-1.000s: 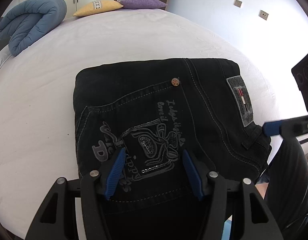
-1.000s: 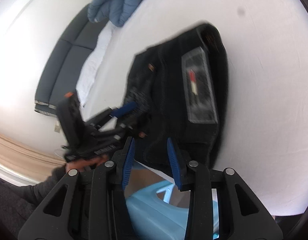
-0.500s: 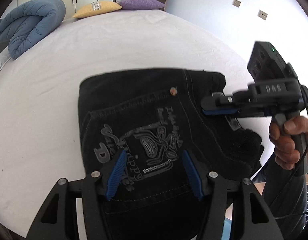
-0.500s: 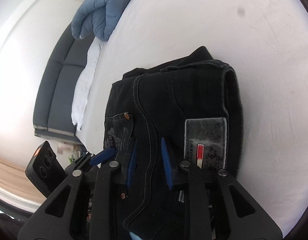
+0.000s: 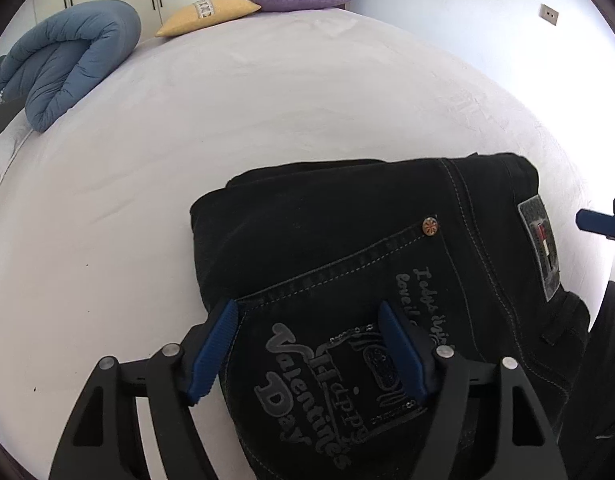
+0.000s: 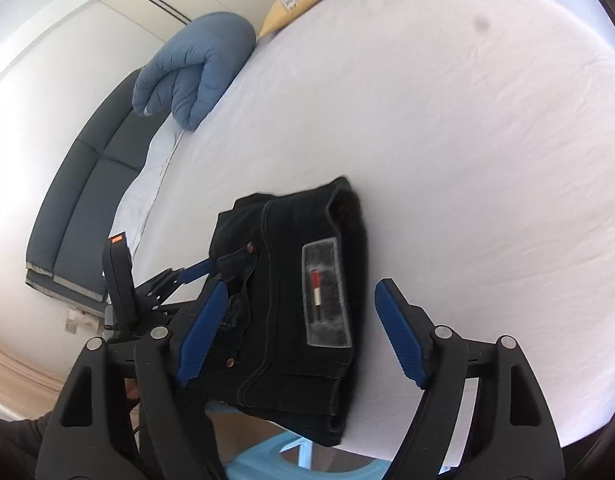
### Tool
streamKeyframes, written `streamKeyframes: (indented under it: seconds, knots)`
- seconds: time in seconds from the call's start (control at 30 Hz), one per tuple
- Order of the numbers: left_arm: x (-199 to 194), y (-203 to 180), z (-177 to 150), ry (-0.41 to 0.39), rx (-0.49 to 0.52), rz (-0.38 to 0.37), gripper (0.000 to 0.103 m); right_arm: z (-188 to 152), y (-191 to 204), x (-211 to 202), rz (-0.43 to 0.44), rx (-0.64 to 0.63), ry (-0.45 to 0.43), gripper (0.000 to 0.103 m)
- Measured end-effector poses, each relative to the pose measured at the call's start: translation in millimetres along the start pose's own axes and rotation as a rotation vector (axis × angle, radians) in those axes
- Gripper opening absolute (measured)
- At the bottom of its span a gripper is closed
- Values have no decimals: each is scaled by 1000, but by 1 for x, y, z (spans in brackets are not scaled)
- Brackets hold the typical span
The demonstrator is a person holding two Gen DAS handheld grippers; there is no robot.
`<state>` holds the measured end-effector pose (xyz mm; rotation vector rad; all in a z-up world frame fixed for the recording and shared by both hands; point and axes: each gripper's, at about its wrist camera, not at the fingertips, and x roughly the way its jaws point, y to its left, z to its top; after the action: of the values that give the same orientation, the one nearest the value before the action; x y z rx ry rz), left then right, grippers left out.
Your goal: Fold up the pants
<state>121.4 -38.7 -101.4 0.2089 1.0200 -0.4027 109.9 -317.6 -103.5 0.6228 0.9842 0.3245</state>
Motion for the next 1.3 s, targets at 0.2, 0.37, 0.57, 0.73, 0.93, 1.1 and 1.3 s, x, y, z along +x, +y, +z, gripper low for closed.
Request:
streamKeyframes:
  seconds: [0.2, 0.37, 0.57, 0.73, 0.93, 1.1, 1.3]
  knots:
    - [-44, 24, -19, -91, -92, -14, 97, -7, -18, 30, -6, 51, 156, 76]
    - [-20, 51, -35, 24, -171, -67, 99, -5, -35, 58, 52, 120, 180, 76]
    - [5, 58, -29, 110, -229, -180, 99, 0, -28, 90, 28, 118, 221, 58]
    - [9, 43, -19, 148, -165, -236, 68, -1, -18, 98, -46, 52, 234, 34]
    - [-6, 38, -9, 138, -136, -207, 33, -1, 10, 83, -96, -79, 194, 18]
    - [-29, 29, 12, 91, -106, -178, 28, 11, 32, 57, -78, -142, 155, 16]
    - [-48, 33, 60, 9, -94, -166, 27, 52, 26, 32, -50, -134, 90, 16]
